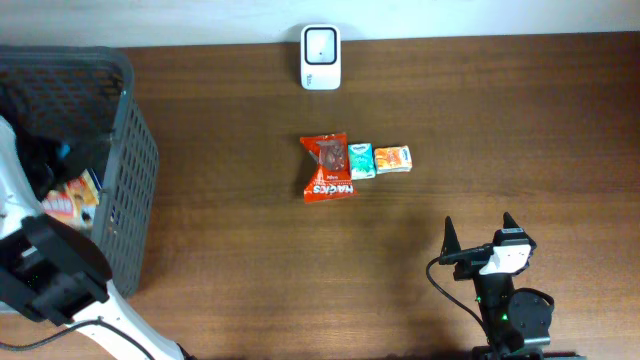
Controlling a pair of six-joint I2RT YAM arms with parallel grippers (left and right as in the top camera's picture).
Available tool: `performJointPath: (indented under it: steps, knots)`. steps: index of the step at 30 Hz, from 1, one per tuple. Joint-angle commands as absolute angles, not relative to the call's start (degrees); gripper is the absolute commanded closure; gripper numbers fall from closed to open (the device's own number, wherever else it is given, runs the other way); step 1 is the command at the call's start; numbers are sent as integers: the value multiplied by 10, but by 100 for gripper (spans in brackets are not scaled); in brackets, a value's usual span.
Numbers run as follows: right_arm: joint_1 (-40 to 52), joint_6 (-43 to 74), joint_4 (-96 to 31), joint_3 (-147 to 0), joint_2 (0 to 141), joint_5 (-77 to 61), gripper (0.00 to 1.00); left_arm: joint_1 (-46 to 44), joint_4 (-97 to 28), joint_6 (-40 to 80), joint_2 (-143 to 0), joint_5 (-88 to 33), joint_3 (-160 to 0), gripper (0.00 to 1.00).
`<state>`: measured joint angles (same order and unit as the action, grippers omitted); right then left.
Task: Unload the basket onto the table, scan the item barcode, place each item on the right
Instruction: 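Grasp the yellow wet-wipes pack from the basket and lift, then place the yellow wipes pack left of the red bag, hold above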
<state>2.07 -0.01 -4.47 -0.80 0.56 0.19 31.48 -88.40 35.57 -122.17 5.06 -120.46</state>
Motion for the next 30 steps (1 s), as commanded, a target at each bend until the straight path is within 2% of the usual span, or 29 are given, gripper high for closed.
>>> performJointPath:
  steps: [1, 4, 8, 13, 16, 17, 20, 21, 23, 24, 25, 26, 27, 30]
  knots:
    - [18, 3, -47, -3, 2, 5, 2, 294, -925, 272, -1190, -8, -1411, 100]
    - [18, 3, -47, -3, 2, 5, 1, 255, -937, 270, -1130, -7, -1506, 100]
    - [18, 3, -47, -3, 2, 5, 2, 175, -919, 266, -1037, -15, -1512, 100]
    - [18, 3, -47, -3, 2, 5, 2, -62, -922, 198, -1021, -32, -1495, 100]
    - [18, 3, -47, -3, 2, 5, 1, -178, -923, 133, -1079, -10, -1403, 100]
    - [18, 3, -47, -3, 2, 5, 2, -204, -892, 106, -1112, 18, -1324, 100]
    - [18, 3, -47, -3, 2, 5, 2, -225, -788, 26, -1159, 14, -1189, 100]
    - [18, 3, -47, -3, 2, 5, 2, -229, -747, -21, -1180, -26, -1148, 100]
    - [18, 3, -47, -3, 2, 5, 2, -229, -685, -31, -1199, -46, -1107, 100]
    - [18, 3, -47, -3, 2, 5, 2, -229, -675, -31, -1211, -48, -1105, 88]
    - [18, 3, -47, -3, 2, 5, 2, -229, -672, -31, -1219, -47, -1105, 44]
    - [18, 3, -47, -3, 2, 5, 2, -229, -669, -31, -1219, -47, -1105, 21]
    - [18, 3, -47, -3, 2, 5, 2, -228, -667, -31, -1218, -47, -1111, 9]
    - [18, 3, -47, -3, 2, 5, 2, -228, -732, -28, -1218, -47, -1216, 8]
